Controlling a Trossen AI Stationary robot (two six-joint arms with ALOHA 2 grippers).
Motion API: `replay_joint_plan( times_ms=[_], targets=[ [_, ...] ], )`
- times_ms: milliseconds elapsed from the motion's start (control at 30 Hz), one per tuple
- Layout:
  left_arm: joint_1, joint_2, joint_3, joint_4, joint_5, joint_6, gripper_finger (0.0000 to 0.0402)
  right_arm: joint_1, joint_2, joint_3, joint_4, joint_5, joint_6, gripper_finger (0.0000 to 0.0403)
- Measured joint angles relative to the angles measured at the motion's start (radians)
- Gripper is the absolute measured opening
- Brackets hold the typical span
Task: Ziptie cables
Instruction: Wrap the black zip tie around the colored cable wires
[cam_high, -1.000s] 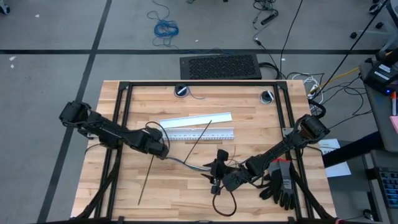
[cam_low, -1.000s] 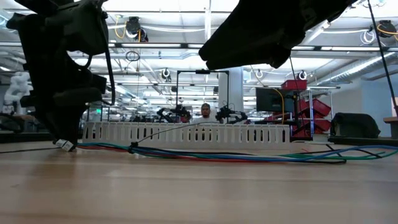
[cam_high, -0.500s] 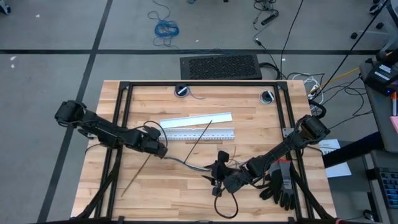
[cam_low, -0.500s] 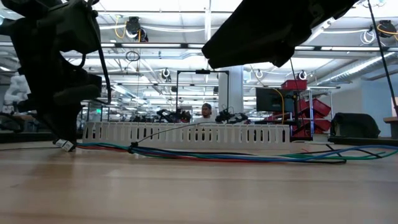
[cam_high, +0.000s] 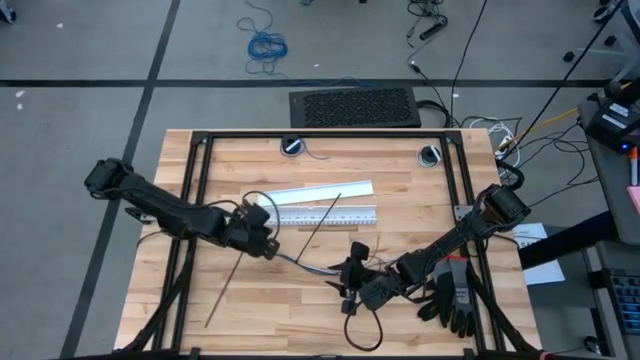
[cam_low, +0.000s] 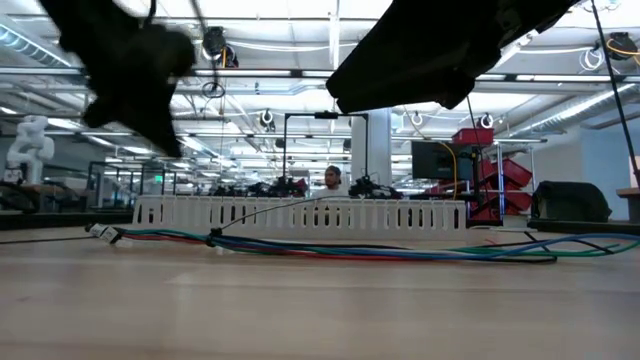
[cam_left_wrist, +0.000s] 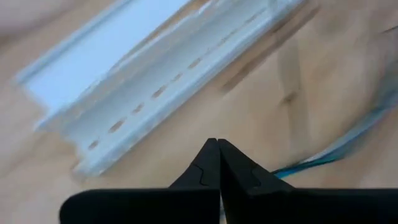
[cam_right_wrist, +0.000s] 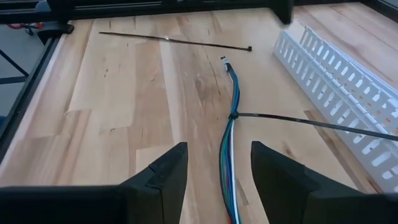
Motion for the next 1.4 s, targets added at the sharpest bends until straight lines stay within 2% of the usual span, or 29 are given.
replay_joint_plan(
  times_ms=[133,267,367,467,700,833,967,1133,1400],
  targets=[
    [-0.031,-0.028,0.065,-0.136,-0.014,-0.027,0.0002,0.0,0.0,0.0,-0.011,-0.001,0.01,0.0164],
    [-0.064,-0.017,0.034,-0.27,0.026,-0.132,0.0001,0.002,0.0,0.0,-0.018,-0.002,0.026,0.0164],
    [-0.109,0.008,-0.026,-0.259,0.162,-0.206,0.0021,0.006,0.0,0.0,-0.025,-0.002,0.041,0.0164],
    [-0.165,0.03,-0.052,-0.255,0.289,-0.276,0.0059,0.009,0.0,0.0,-0.024,-0.005,0.044,0.0164],
    [-0.331,0.04,-0.053,-0.262,0.357,-0.53,0.0146,0.011,0.0,0.0,-0.025,-0.005,0.045,0.0164],
    [-0.472,0.056,-0.053,-0.243,0.396,-0.752,0.016,0.025,0.0,0.0,-0.043,-0.006,0.057,0.0164],
    [-0.555,0.079,-0.053,-0.25,0.391,-0.891,0.0162,0.025,0.0,0.0,-0.047,-0.005,0.055,0.0164],
    [-0.582,0.151,-0.053,-0.209,0.372,-0.918,0.0162,0.017,0.0,0.0,-0.041,-0.002,0.048,0.0164],
    [-0.583,0.265,-0.048,-0.113,0.363,-0.882,0.016,0.017,0.0,0.0,-0.038,-0.005,0.056,0.0164]
  ],
)
